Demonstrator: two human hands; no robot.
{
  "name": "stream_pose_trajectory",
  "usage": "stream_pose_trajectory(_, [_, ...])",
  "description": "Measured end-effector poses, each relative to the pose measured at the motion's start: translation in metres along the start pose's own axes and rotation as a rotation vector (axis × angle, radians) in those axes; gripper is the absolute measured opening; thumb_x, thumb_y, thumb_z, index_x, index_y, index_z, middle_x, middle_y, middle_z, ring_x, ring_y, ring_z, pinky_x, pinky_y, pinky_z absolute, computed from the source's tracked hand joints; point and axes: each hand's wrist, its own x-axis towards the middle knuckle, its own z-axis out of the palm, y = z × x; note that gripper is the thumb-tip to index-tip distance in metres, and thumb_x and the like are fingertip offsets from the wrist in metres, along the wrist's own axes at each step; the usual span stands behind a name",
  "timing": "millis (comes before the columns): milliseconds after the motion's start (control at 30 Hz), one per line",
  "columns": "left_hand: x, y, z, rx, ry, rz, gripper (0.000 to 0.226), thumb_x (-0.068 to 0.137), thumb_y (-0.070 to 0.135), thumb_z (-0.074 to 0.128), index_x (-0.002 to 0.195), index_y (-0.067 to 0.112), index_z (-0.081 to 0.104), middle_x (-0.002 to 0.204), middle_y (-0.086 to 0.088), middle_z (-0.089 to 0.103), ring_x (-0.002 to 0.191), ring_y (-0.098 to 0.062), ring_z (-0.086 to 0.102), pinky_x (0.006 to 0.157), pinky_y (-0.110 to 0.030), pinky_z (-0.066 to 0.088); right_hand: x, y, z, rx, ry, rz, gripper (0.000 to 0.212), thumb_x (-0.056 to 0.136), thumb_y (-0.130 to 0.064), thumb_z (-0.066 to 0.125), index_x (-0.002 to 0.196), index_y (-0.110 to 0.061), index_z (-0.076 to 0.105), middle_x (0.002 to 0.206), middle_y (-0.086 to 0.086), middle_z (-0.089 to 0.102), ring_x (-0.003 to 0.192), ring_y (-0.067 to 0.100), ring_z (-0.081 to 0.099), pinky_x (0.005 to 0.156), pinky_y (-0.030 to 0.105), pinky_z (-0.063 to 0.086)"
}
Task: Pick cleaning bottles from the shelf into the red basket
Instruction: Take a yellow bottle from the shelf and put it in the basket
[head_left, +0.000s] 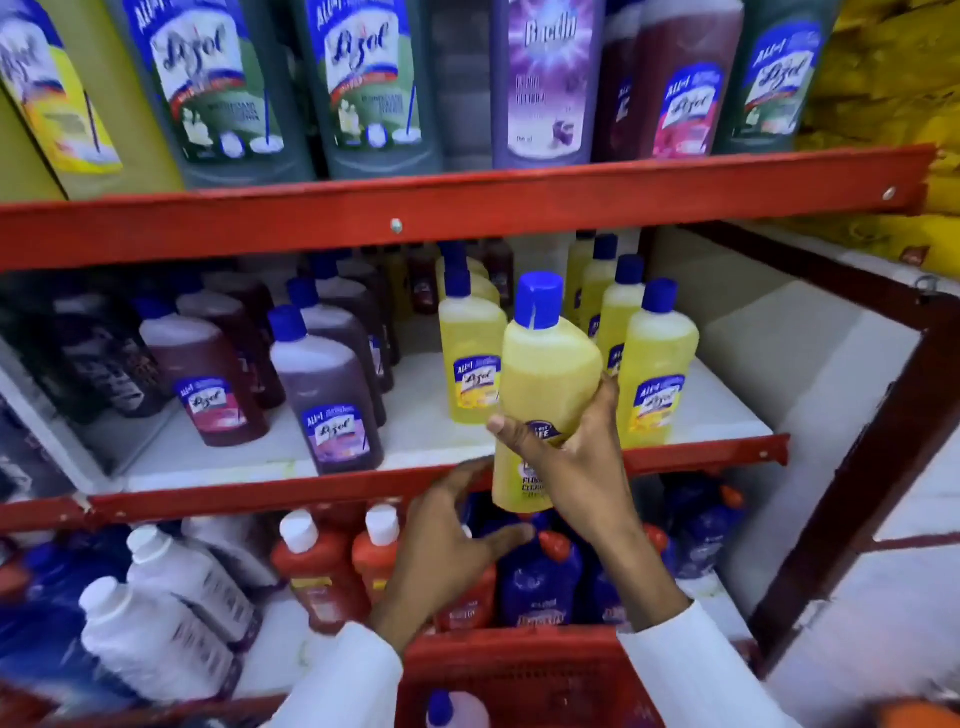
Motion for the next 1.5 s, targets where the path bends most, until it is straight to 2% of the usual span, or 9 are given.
stream_pose_trajectory(200, [-0.010,-0.006,0.041,-0.310,-0.028,-0.138,0.051,0.068,0.010,0.085,0.113,0.018,0.064,0.104,-0.001,0.077,0.096,-0.020,0.072,0.085,-0.041,0.058,-0.034,0.034,-0.034,-0.085,-0.137,0.115,0.082,0.070,-0.034,0.085,0.132,-0.022,0.033,0.125,-0.005,0.059,0.106,-0.001,0.063,0.083,0.024,0.056])
stream_pose_trajectory(367, [-0.046,-0.068,0.092,-0.201,-0.126,-0.282,0.054,0.060,0.024,0.085,0.109,0.021,0.064,0.100,-0.004,0.077,0.094,-0.028,0.072,0.079,-0.055,0.057,-0.057,0.085,-0.071,-0.380,-0.165,0.140,0.082,0.043,-0.038,0.093,0.115,-0.030,0.053,0.104,-0.013,0.068,0.094,0.014,0.068,0.079,0.035,0.057])
stream_pose_trajectory(600, [-0.100,-0.139,0.166,-0.024,-0.191,-0.462,0.035,0.057,0.016,0.082,0.091,0.021,0.072,0.090,0.007,0.076,0.084,-0.001,0.064,0.066,-0.018,0.050,-0.103,0.171,-0.090,-0.685,-0.409,0.358,0.055,0.045,-0.024,0.087,0.095,-0.026,0.065,0.087,-0.008,0.075,0.080,0.017,0.069,0.074,0.031,0.052])
stream_pose_trajectory(933, [-0.161,-0.233,0.230,0.061,-0.124,-0.793,0.036,0.056,0.031,0.063,0.081,0.008,0.076,0.085,-0.016,0.077,0.086,-0.027,0.070,0.072,-0.045,0.056,-0.157,0.277,-0.072,-0.683,-0.536,0.542,0.019,0.069,-0.030,0.079,0.085,-0.021,0.075,0.085,0.000,0.079,0.078,0.008,0.070,0.076,0.029,0.054])
stream_pose_trajectory(1067, [-0.168,-0.244,0.238,0.030,-0.086,-0.830,0.036,0.064,0.016,0.057,0.096,0.010,0.073,0.099,-0.015,0.075,0.096,-0.028,0.068,0.083,-0.045,0.054,-0.160,0.290,-0.070,-0.662,-0.487,0.581,0.023,0.068,-0.017,0.086,0.089,-0.017,0.077,0.091,0.004,0.080,0.081,0.002,0.061,0.070,-0.002,0.039])
stream_pose_trajectory(1167, [-0.167,-0.238,0.230,0.024,-0.096,-0.824,0.035,0.075,0.007,0.056,0.108,0.012,0.068,0.109,-0.008,0.071,0.102,-0.022,0.063,0.088,-0.033,0.052,-0.156,0.289,-0.070,-0.654,-0.501,0.613,0.029,0.068,-0.017,0.088,0.095,-0.015,0.077,0.096,0.007,0.079,0.087,0.008,0.065,0.069,-0.006,0.033])
stream_pose_trajectory(1300, [-0.142,-0.173,0.187,0.128,-0.162,-0.700,0.033,0.087,-0.007,0.052,0.113,0.009,0.066,0.102,0.005,0.062,0.092,-0.010,0.055,0.077,-0.016,0.037,-0.146,0.277,-0.075,-0.673,-0.540,0.601,0.039,0.067,-0.016,0.086,0.104,-0.013,0.074,0.102,0.007,0.078,0.096,0.020,0.072,0.083,0.019,0.048])
stream_pose_trajectory(1367, [-0.131,-0.146,0.161,0.257,-0.131,-0.560,0.031,0.084,-0.008,0.055,0.104,0.012,0.070,0.091,0.008,0.062,0.084,-0.009,0.055,0.068,-0.009,0.040,-0.134,0.263,-0.079,-0.657,-0.542,0.543,0.045,0.064,-0.004,0.079,0.108,-0.012,0.072,0.105,0.006,0.077,0.098,0.017,0.071,0.082,0.008,0.044])
stream_pose_trajectory(1500, [-0.089,-0.082,0.111,0.466,-0.081,-0.198,0.023,0.083,0.010,0.057,0.102,0.021,0.066,0.097,-0.003,0.072,0.091,-0.024,0.065,0.079,-0.038,0.053,-0.094,0.200,-0.088,-0.648,-0.442,0.307,0.040,0.065,-0.016,0.075,0.102,-0.031,0.071,0.095,-0.011,0.078,0.082,0.004,0.071,0.080,0.012,0.052])
